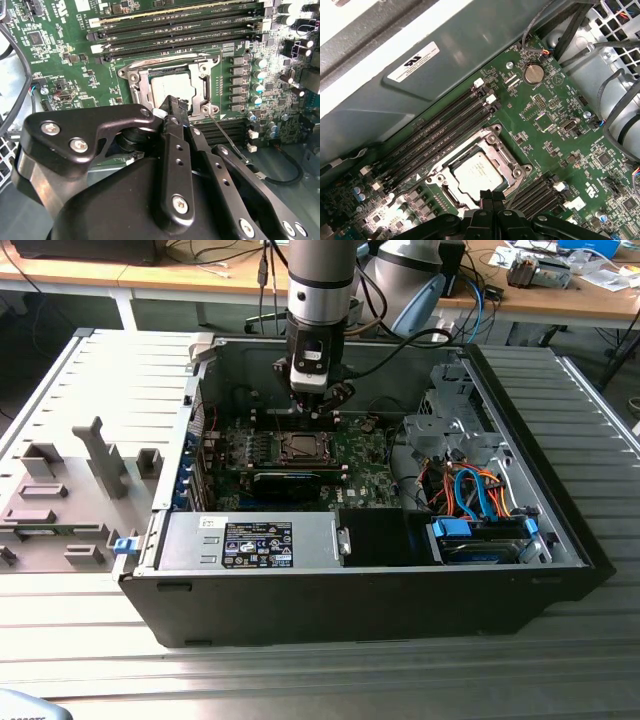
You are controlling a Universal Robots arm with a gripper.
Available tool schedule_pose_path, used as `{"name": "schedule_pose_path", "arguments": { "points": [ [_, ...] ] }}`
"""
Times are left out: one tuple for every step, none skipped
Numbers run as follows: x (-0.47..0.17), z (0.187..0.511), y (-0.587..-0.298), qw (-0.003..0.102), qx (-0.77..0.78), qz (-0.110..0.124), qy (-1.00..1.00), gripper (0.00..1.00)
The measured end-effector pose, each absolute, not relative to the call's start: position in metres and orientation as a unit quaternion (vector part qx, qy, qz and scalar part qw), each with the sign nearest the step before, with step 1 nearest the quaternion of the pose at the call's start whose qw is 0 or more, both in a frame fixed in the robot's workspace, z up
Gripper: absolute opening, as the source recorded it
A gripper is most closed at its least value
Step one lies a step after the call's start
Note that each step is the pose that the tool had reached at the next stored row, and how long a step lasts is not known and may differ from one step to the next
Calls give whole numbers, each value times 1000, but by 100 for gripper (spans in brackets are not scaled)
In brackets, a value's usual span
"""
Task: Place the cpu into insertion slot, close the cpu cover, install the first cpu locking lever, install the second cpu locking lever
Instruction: 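Install the first cpu locking lever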
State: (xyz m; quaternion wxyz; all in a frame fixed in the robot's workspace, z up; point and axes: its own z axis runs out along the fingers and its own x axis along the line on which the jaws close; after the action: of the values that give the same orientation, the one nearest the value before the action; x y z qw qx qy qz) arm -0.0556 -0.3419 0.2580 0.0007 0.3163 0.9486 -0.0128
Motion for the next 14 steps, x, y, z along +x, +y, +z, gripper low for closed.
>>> {"name": "schedule_pose_path", "arguments": {
  "points": [
    [-56, 258, -342, 1, 316, -13, 949, 11],
    [-56, 258, -342, 1, 315, -13, 949, 11],
    [-56, 258, -342, 1, 314, -13, 949, 11],
    [-56, 258, -342, 1, 313, -13, 950, 11],
    [-56, 258, -342, 1, 312, -13, 950, 11],
    [-56, 258, -342, 1, 312, -13, 950, 11],
    [-56, 258, -342, 1, 311, -13, 950, 11],
    [-56, 258, -342, 1, 310, -13, 951, 11],
    [-56, 258, -342, 1, 309, -13, 951, 11],
    [-56, 258, -342, 1, 308, -13, 951, 11],
    [-56, 258, -342, 1, 308, -13, 951, 11],
    [-56, 258, -342, 1, 307, -13, 952, 11],
    [-56, 258, -342, 1, 306, -13, 952, 11],
    [-56, 258, -342, 1, 305, -13, 952, 11]
  ]
}}
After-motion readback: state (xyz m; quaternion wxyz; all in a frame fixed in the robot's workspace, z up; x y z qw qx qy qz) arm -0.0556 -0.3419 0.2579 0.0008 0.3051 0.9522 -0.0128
